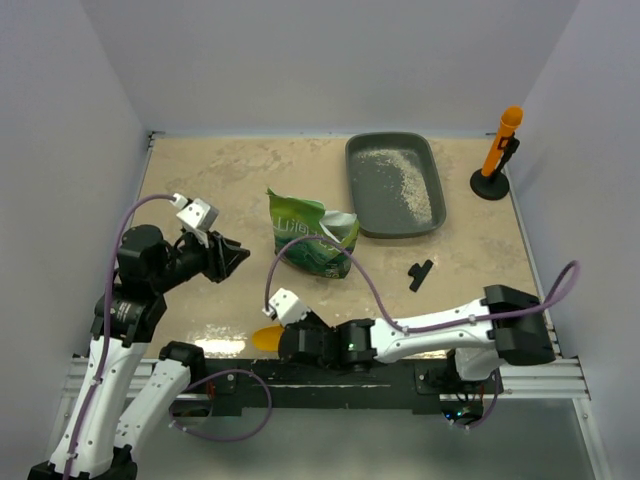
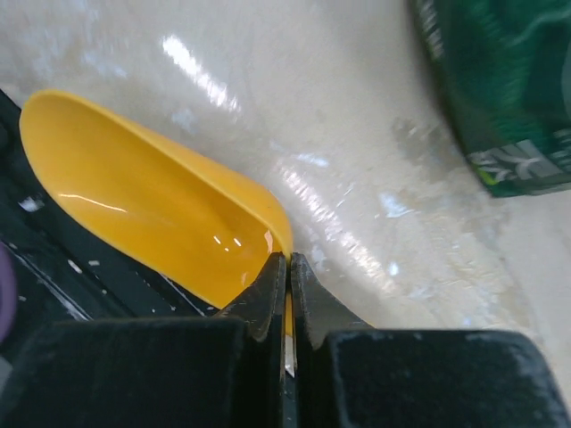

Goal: Fill the litter box with clean litter

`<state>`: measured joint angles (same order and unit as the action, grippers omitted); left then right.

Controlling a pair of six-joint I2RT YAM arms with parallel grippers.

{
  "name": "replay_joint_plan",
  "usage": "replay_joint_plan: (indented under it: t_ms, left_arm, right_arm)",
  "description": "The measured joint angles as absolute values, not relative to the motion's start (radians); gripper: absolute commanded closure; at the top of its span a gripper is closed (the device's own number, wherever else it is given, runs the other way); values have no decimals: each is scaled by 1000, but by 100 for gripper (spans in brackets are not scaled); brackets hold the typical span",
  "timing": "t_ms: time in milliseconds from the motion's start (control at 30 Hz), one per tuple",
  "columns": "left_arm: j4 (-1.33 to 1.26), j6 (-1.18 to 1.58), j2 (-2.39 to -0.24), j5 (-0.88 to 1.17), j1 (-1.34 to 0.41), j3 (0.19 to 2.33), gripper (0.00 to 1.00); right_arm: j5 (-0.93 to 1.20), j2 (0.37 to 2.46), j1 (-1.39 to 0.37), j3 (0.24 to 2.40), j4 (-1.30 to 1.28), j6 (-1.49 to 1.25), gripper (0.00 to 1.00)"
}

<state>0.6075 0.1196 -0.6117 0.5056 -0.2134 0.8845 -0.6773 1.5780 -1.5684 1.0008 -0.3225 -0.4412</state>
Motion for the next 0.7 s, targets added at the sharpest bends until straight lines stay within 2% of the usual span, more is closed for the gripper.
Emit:
replay_joint_plan:
  t_ms: [333,500,700]
  left_arm:
    - [520,113,-630,763,-237,884,57]
    - [471,143,-666,888,-245,887,53]
    - [394,248,-692,987,-245,901,51]
  right_arm:
    - [-685,1285,-1449,1324,-673,-439,100]
    - [-691,1250,-1412,1459,-838,-435,100]
    - [-696,1276,-1413,1517,-956,-427,100]
